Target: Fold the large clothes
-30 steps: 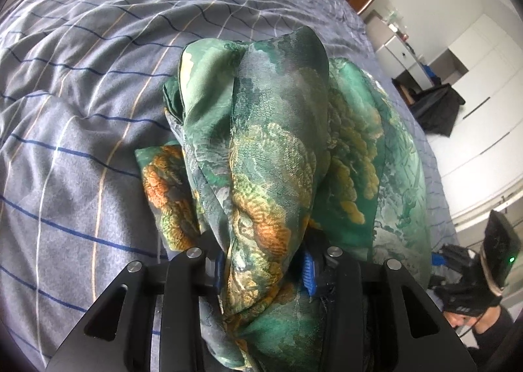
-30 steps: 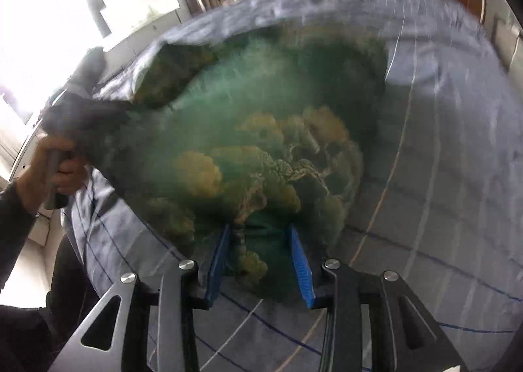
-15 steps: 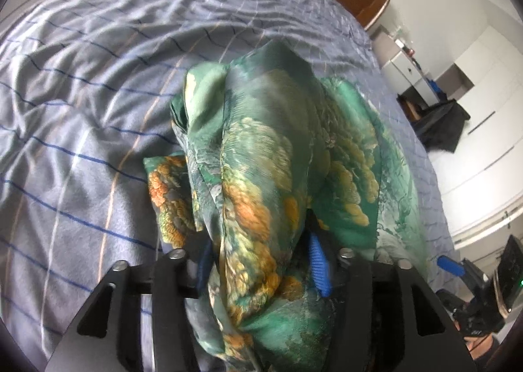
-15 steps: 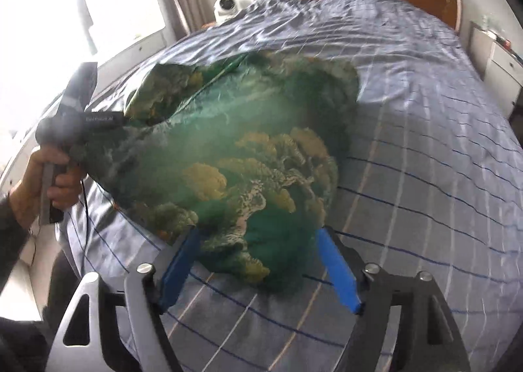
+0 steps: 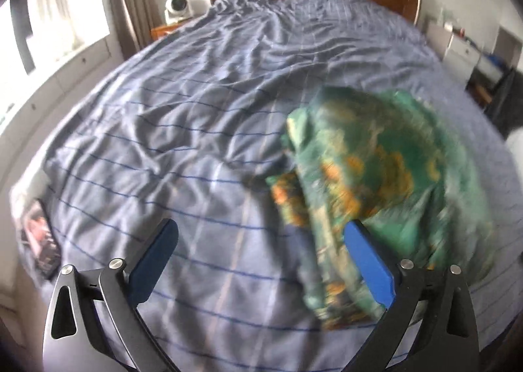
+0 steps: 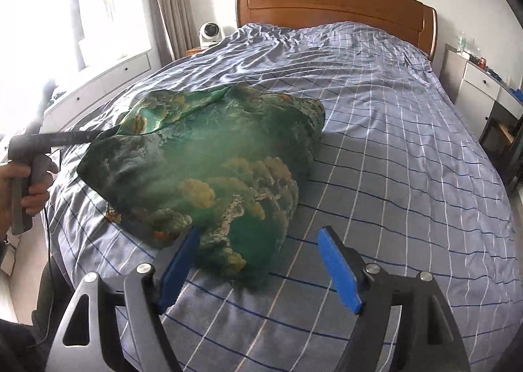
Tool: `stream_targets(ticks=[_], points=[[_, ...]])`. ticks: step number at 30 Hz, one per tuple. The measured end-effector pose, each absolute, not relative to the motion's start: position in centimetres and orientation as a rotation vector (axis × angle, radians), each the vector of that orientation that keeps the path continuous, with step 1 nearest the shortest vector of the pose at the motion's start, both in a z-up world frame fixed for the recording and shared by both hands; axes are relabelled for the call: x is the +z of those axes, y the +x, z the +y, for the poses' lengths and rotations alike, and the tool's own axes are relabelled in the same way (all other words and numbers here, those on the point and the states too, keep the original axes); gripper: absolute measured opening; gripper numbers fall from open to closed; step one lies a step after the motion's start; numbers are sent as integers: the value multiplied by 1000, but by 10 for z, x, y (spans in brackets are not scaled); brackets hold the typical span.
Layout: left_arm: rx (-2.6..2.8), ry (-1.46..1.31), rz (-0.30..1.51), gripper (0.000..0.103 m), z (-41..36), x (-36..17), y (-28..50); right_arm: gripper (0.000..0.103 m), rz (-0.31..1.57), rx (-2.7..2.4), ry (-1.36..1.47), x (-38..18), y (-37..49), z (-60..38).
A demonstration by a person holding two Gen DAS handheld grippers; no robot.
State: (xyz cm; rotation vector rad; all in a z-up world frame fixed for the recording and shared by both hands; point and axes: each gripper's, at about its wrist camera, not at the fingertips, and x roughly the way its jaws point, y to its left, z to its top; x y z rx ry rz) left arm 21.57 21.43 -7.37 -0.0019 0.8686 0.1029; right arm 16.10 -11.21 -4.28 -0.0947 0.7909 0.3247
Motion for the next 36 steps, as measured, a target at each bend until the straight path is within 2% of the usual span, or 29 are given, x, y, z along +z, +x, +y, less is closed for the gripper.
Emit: stream_targets(ticks=[16,20,24,28,30,34,36], points=[[206,144,949,102,218,-101,192,77,718,403,-207,-36,148,-76],[185,173,1031,101,225,-122,186,77,694,431,-219,-26,157,-63],[168,-33,1099,101,257,-126,184,77,613,462,-220,-2,182,-35],[155,-196,1032,101,280,-108,181,77,630,535,-188,-2,214,7],[136,-206,995,101,280,-96,187,77,641,586,-161,-14,223,27],[43,-305,973,101,275,-83,210,77,770,612,-261,-74,234,71],[-39,-411,991,101,270,-86,228,78,747,601,-324,-93,223,79]])
